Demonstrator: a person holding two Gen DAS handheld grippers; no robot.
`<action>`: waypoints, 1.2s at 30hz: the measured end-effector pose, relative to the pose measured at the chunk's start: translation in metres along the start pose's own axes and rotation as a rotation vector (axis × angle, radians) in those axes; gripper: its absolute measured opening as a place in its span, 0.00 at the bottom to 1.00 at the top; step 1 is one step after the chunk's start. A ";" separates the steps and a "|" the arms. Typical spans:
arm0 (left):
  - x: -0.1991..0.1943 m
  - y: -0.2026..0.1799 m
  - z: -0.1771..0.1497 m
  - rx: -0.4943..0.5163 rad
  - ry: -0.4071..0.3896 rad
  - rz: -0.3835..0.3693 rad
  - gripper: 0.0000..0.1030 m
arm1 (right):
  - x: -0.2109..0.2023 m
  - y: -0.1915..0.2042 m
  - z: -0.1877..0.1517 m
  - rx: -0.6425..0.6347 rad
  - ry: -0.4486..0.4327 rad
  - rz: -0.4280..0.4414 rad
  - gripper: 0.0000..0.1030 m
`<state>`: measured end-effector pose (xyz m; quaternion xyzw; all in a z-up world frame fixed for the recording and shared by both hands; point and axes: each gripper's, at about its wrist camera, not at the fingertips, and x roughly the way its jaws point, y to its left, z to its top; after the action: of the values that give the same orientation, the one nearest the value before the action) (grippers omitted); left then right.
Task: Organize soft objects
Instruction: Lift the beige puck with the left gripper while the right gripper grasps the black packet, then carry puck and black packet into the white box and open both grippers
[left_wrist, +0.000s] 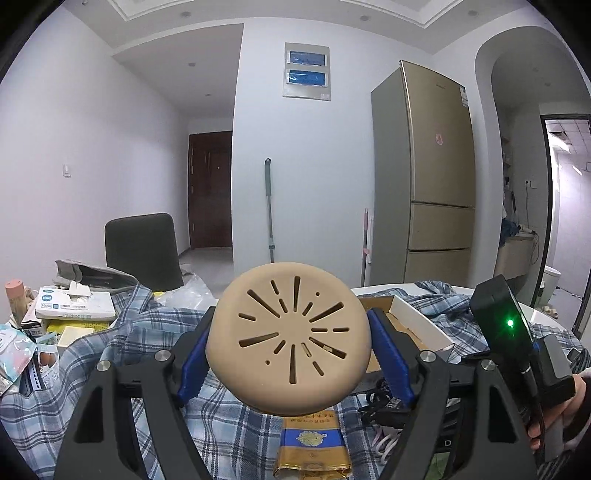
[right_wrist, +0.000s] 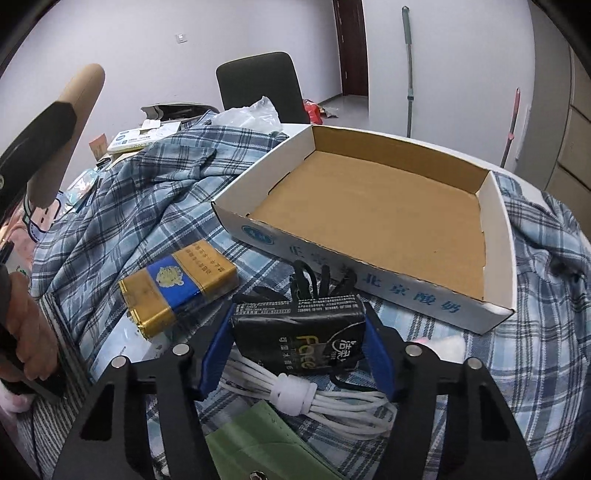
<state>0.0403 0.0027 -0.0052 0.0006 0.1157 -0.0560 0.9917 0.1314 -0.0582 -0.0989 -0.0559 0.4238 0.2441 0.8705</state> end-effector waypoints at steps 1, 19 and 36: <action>-0.001 0.000 0.000 0.002 -0.005 0.001 0.78 | -0.002 0.000 0.000 -0.002 -0.010 -0.016 0.62; -0.051 -0.014 0.074 0.024 -0.113 0.019 0.78 | -0.120 -0.008 0.027 0.088 -0.410 -0.107 0.62; 0.053 -0.043 0.150 0.008 0.095 -0.007 0.78 | -0.142 -0.047 0.121 0.234 -0.453 -0.318 0.62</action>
<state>0.1210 -0.0484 0.1293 0.0066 0.1626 -0.0596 0.9849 0.1653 -0.1166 0.0813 0.0347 0.2301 0.0605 0.9707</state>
